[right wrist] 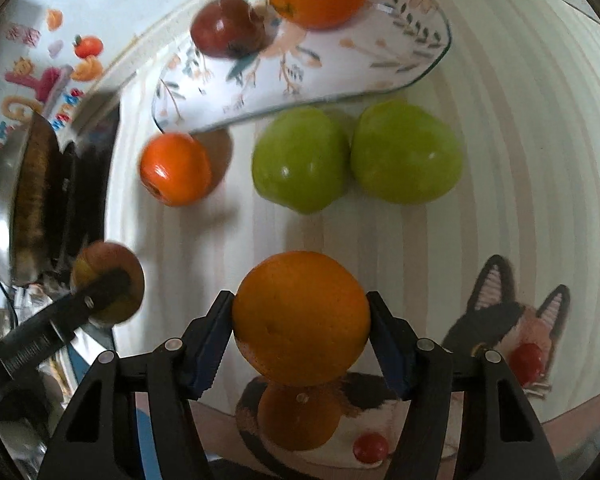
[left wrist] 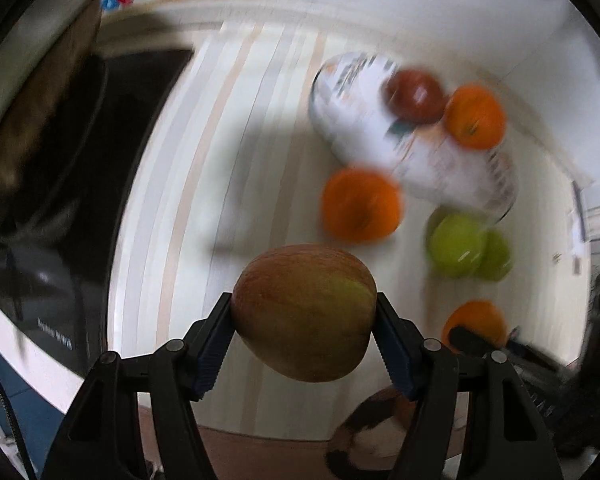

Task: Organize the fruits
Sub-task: 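Lower the orange onto the plate and open the right tool while the left tool carries the apple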

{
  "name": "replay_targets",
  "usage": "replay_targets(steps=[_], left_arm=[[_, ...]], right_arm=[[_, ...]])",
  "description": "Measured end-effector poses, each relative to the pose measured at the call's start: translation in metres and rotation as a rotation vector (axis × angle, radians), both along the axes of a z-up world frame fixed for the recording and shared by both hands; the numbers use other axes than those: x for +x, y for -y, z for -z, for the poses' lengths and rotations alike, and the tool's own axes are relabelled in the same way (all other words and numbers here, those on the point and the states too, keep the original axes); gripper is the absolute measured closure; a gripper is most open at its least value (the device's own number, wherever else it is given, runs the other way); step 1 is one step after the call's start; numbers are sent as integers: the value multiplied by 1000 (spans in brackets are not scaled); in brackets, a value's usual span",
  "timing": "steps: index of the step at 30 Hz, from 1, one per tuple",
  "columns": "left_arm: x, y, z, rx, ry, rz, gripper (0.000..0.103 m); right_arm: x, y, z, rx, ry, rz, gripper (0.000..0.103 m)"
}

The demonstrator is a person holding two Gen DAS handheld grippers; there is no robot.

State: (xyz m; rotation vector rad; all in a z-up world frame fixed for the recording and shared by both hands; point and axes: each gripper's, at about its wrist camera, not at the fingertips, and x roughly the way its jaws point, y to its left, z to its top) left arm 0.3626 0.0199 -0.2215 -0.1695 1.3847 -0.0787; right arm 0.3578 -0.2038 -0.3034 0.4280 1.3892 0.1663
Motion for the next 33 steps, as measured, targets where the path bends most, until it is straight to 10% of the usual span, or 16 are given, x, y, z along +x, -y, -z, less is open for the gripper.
replay_targets(steps=[7,15,33], left_arm=[[83,17,-35,-38,59,14,38],[185,26,11,2,-65,20,38],[209,53,50,66,-147,56,38]], right_arm=[[42,58,-48,71,90,137,35],[148,111,-35,7,59,230,35],[178,124,-6,19,21,339,35]])
